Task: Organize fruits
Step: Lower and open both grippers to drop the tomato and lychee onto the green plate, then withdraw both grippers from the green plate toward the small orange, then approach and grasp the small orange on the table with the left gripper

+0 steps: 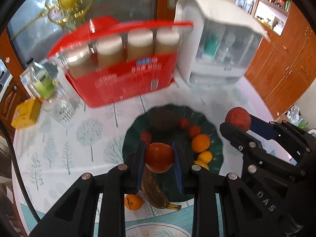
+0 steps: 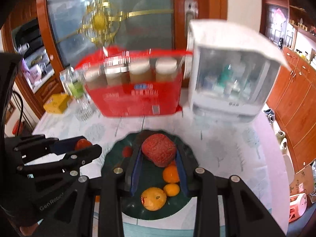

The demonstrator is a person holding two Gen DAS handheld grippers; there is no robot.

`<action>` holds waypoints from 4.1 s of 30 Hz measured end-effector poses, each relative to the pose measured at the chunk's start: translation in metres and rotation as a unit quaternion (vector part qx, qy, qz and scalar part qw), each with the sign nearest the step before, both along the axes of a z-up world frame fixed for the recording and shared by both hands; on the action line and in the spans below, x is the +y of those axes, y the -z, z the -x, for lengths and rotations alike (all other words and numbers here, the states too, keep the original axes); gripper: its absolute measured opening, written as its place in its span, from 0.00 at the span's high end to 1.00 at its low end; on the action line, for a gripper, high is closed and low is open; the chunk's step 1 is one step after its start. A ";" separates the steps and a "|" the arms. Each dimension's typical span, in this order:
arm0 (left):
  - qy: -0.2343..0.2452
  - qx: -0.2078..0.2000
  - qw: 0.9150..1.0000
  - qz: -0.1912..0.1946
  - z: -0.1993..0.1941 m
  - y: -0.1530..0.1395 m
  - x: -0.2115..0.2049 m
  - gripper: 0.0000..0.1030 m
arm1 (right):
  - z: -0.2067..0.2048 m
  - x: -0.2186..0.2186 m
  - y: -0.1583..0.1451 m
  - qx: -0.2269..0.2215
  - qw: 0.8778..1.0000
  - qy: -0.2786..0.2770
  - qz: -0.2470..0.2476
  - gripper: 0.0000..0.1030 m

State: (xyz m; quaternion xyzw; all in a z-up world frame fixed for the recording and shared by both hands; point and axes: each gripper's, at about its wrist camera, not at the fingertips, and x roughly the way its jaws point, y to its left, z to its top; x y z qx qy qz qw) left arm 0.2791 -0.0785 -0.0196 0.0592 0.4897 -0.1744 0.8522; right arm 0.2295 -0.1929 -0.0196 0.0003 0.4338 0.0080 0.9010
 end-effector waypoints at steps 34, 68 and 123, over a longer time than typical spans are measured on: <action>-0.024 0.044 0.996 -0.071 -0.031 0.094 0.008 0.25 | -0.018 -0.006 0.092 0.082 0.997 0.004 -0.006 0.62; -0.018 0.006 0.997 -0.079 0.022 0.044 0.039 0.22 | 0.038 0.020 0.035 0.029 0.998 -0.015 -0.047 0.57; 0.006 0.003 1.000 -0.026 0.067 0.160 0.068 0.64 | 0.120 0.028 0.153 0.055 0.991 0.119 -0.024 0.56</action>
